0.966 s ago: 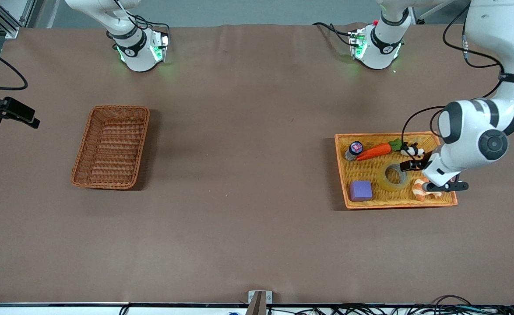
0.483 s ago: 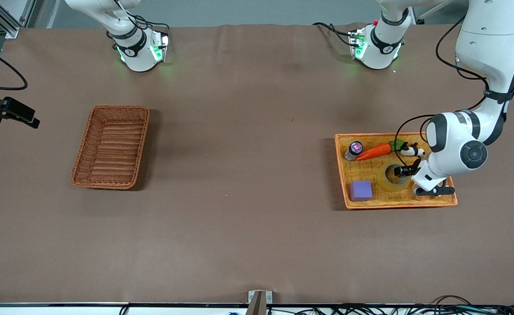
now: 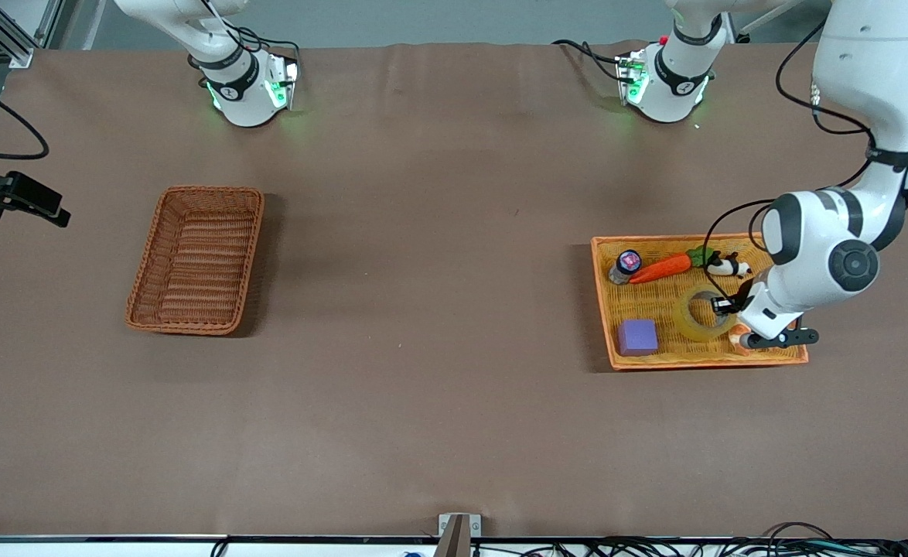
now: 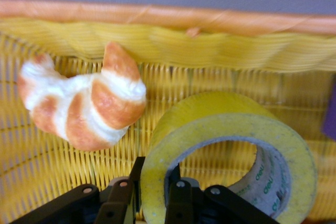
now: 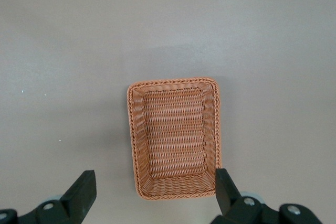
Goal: Move tape to another basket
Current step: 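Lift the tape roll and set it on the table between baskets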
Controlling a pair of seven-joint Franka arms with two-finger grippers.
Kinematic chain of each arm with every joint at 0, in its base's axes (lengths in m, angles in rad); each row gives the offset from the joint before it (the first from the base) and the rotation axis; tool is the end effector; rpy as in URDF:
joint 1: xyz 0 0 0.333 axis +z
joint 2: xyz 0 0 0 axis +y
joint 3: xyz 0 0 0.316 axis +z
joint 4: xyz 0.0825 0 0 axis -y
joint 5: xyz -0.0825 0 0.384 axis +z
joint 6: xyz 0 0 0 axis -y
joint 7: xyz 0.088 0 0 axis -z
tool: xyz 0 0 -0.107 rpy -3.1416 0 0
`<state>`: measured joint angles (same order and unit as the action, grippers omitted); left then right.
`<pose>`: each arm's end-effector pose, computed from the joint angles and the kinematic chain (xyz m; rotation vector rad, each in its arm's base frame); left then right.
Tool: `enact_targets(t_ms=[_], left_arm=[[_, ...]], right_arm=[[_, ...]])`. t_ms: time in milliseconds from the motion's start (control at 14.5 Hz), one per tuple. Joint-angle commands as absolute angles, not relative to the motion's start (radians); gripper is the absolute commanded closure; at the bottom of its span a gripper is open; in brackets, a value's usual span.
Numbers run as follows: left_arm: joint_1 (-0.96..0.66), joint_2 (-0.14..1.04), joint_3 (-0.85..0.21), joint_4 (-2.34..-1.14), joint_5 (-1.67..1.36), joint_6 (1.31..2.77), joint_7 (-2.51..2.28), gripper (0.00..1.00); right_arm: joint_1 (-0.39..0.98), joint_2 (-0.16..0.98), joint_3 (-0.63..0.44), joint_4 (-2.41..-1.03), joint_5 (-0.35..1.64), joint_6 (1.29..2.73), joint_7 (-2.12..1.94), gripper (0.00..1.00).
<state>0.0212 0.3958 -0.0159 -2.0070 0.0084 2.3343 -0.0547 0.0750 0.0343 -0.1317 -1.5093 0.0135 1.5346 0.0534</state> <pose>0.5980 0.0035 0.2517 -3.1372 -0.0863 0.1074 0.5611 -0.0290 0.6313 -3.1279 0.1716 0.0136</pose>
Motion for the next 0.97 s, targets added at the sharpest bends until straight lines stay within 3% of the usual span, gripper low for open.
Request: enact_targets(t_ms=[0,207,552,690,897], left_arm=[[0.023,0.301,-0.104,-1.959,0.025,2.258,-0.09,0.98],[0.021,0.328,-0.247,-1.829,0.025,2.12,-0.216,0.96],[-0.009,0.484,-0.5,-1.721,0.081,2.1,-0.472,0.96],[-0.092,0.538,-0.52,-1.662,0.213,2.089,-0.608,0.96],[-0.226,0.708,-0.526,-1.499,0.242,2.089,-0.721,0.96]], right_arm=[[0.081,0.025,-0.138,-1.516,0.021,1.539,0.049,0.0],[0.083,0.025,-0.138,-1.516,0.021,1.537,0.049,0.0],[0.083,0.025,-0.138,-1.517,0.021,1.537,0.049,0.0],[0.083,0.025,-0.138,-1.517,0.021,1.537,0.049,0.0],[0.081,0.025,-0.138,-1.517,0.021,1.537,0.049,0.0]])
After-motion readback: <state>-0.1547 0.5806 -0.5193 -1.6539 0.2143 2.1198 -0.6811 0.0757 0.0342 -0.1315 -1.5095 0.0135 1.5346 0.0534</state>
